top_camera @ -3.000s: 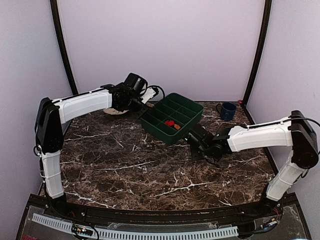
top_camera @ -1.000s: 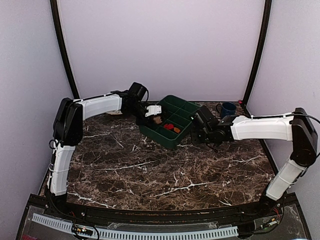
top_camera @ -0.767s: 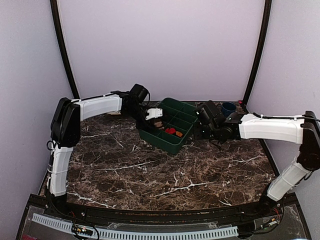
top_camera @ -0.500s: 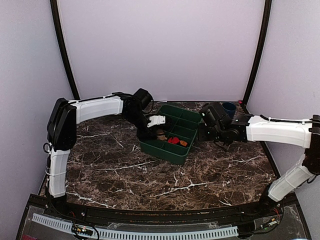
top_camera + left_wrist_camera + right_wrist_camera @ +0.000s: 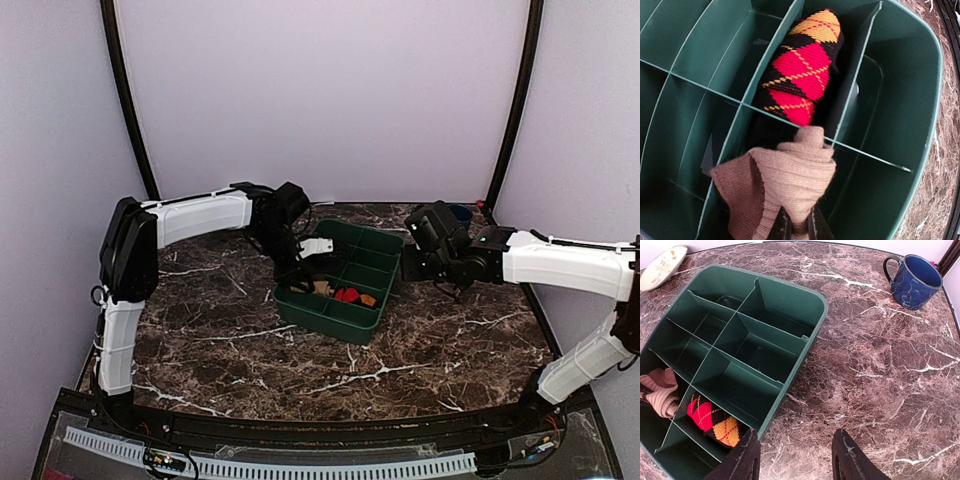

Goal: Roll the socks
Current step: Move the storage box to the center of the board, then place the sock in the storage box, then reset both arms

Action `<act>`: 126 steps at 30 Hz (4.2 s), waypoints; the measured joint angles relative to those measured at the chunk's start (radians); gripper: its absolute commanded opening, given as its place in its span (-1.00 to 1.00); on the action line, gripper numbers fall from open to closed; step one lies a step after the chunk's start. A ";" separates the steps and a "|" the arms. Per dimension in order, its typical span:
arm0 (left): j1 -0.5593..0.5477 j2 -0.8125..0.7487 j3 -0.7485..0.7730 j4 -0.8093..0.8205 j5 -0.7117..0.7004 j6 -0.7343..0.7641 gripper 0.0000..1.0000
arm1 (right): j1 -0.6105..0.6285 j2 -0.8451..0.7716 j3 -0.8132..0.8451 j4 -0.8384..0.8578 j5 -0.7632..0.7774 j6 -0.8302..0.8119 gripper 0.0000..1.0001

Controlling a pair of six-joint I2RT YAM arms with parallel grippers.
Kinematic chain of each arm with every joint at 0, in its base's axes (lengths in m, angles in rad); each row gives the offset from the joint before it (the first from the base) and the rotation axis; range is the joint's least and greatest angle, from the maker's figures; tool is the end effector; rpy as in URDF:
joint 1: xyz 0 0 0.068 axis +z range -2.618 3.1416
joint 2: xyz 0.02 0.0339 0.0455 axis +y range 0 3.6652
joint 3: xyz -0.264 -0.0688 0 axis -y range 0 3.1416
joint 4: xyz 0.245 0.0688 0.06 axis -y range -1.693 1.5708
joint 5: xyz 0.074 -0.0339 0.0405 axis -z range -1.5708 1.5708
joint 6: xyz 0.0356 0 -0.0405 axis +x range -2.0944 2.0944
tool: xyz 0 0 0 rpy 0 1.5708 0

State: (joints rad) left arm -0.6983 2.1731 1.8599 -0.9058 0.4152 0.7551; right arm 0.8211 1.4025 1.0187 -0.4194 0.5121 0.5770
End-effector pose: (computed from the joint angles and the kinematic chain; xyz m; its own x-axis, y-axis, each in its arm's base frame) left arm 0.3415 -0.3054 0.2126 -0.0474 0.8586 -0.5104 0.9987 0.0316 -0.0396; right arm 0.2161 0.2065 0.2621 -0.6325 0.0185 -0.7743 -0.0729 0.9939 0.0833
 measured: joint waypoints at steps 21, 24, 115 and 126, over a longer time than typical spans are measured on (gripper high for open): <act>-0.008 0.129 0.221 -0.145 -0.082 0.077 -1.00 | 0.000 0.006 -0.038 0.024 0.023 -0.034 -0.04; -0.007 0.146 0.249 -0.167 -0.082 0.093 -1.00 | 0.000 0.006 -0.057 0.039 0.024 -0.037 -0.04; 0.032 0.027 0.247 0.060 -0.330 -0.394 0.05 | 0.035 0.130 0.139 -0.008 -0.042 -0.054 -0.03; 0.032 -0.239 0.070 0.124 -0.430 -0.511 0.07 | 0.026 0.141 0.150 0.000 0.008 -0.091 0.12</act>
State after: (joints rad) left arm -0.6659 1.9339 1.9301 -0.7815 -0.0151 0.2440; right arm 0.8474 1.5436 1.1690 -0.4191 0.5205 0.4862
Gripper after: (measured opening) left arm 0.529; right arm 0.525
